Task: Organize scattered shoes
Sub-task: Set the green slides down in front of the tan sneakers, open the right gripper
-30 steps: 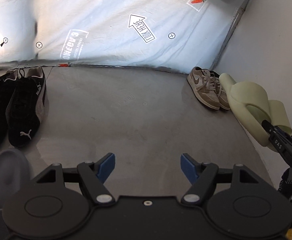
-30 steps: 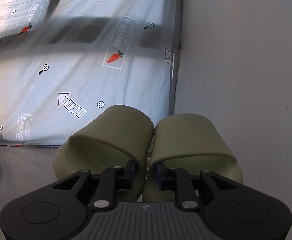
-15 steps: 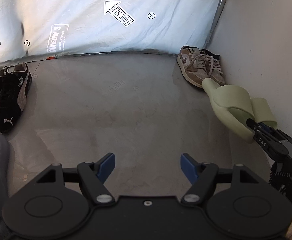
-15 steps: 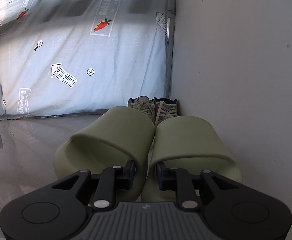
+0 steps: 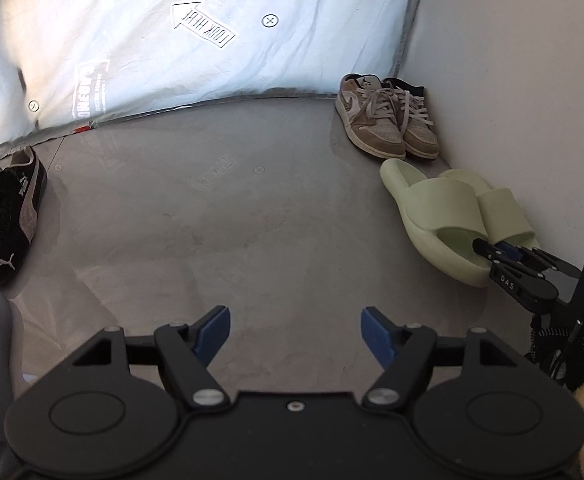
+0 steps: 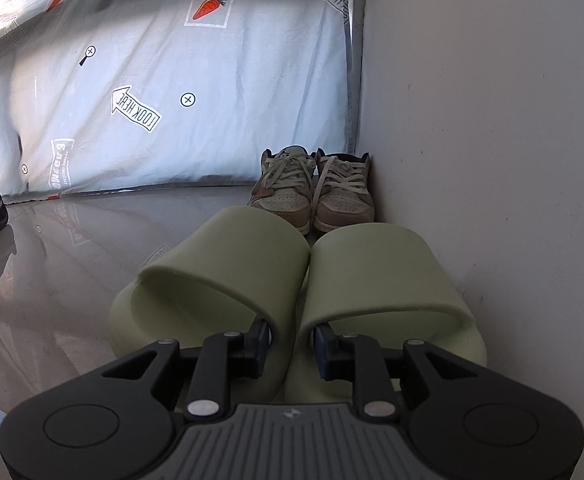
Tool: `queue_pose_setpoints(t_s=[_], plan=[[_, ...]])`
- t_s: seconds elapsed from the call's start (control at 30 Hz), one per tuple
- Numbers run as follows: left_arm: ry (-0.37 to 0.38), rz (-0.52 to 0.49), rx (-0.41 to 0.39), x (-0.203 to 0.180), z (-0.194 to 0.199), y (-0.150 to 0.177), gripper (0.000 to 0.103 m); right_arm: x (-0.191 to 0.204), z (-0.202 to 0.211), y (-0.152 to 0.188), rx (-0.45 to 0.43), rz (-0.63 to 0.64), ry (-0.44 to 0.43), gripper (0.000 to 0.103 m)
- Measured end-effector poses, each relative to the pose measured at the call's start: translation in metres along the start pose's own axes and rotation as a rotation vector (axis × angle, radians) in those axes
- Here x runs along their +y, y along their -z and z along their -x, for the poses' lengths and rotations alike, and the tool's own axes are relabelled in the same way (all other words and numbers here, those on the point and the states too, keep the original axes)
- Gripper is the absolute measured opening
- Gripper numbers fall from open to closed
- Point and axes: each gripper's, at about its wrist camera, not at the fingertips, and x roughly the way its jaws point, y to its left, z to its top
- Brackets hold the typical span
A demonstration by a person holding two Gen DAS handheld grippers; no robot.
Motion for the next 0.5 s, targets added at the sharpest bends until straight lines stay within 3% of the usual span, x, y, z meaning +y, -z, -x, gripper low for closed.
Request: queue_pose_setpoints(t_s=[0.2, 0.3, 0.5], plan=[[0.023, -0.069, 0.014, -0.019, -0.003, 0.000, 0.073, -0.019, -0.016, 0.009, 0.073, -0.048, -0.072, 0.031], [0.022, -0.064, 0.019, -0.019, -0.004, 0.000, 0.073, -0.027, -0.019, 0.010, 0.074, -0.083, -0.087, 0.039], [0.016, -0.045, 0.028, -0.014, -0.005, 0.000, 0.073, -0.042, -0.025, 0.005, 0.080, -0.117, -0.115, 0.040]])
